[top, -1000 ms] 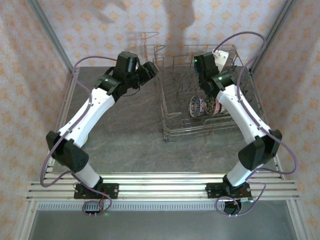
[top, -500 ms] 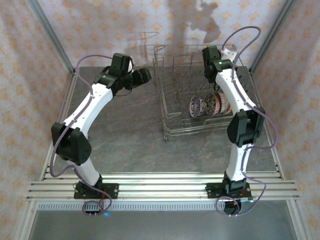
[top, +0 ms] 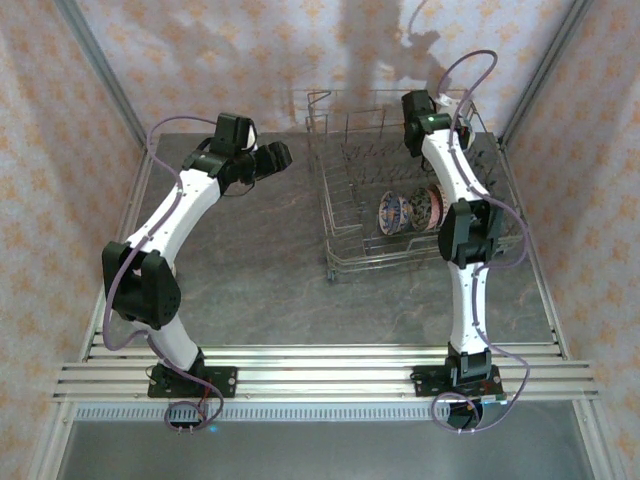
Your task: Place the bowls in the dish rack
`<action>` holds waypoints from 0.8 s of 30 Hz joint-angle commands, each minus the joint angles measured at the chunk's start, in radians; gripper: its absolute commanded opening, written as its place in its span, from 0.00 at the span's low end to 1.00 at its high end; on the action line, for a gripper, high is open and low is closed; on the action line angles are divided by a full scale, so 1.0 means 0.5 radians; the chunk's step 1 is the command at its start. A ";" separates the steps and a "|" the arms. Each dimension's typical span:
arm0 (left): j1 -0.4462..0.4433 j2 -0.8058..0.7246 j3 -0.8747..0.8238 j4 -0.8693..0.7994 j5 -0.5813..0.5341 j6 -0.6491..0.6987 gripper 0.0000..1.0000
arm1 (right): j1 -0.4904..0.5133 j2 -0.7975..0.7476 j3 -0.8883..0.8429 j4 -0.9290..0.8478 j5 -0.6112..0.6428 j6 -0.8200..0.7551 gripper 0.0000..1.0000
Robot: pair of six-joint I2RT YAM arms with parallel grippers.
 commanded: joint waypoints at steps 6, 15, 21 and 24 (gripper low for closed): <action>0.025 0.133 0.047 0.041 -0.003 0.027 0.74 | -0.053 0.108 0.194 0.076 0.184 -0.086 0.00; 0.034 0.236 0.109 0.021 0.041 -0.035 0.73 | -0.054 0.266 0.328 0.017 0.112 -0.082 0.00; 0.043 0.253 0.092 0.017 0.053 -0.047 0.73 | -0.050 0.324 0.388 -0.006 0.061 -0.063 0.00; 0.047 0.253 0.085 0.007 0.057 -0.059 0.73 | -0.045 0.366 0.439 -0.029 0.041 -0.065 0.00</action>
